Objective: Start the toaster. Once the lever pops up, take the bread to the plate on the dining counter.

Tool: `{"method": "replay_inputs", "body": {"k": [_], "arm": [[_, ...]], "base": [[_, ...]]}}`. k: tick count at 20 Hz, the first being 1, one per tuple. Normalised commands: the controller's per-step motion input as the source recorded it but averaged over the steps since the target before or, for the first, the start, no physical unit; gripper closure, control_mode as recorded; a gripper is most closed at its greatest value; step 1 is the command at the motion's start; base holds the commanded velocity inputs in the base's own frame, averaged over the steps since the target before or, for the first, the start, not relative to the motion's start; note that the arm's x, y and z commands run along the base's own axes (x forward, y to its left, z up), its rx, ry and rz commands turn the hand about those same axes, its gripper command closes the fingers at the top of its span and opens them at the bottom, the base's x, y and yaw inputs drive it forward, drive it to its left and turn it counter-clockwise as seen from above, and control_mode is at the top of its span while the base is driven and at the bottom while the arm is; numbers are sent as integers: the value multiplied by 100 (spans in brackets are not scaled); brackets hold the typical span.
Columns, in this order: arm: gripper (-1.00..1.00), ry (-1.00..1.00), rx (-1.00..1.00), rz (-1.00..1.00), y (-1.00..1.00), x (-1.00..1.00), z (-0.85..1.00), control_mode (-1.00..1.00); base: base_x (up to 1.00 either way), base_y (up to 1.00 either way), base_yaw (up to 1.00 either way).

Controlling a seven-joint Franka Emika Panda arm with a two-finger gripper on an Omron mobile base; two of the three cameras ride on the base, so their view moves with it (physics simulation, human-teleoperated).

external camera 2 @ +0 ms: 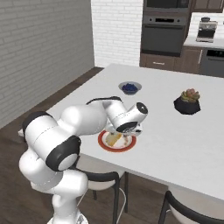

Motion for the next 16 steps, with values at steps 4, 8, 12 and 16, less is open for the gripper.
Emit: {"method": "replay_inputs", "body": {"k": [4, 8, 12, 16], "arm": [[-100, 0, -12, 0, -25, 4, 0, -100], [-100, 1, -14, 0, -43, 4, 0, -100], [-100, 6, -13, 0, -51, 0, 0, -100], [-100, 1, -8, 0, -14, -9, 9, -100]], "base": [[0, 0, 0], [0, 0, 0], [0, 0, 0], [0, 0, 0]]}}
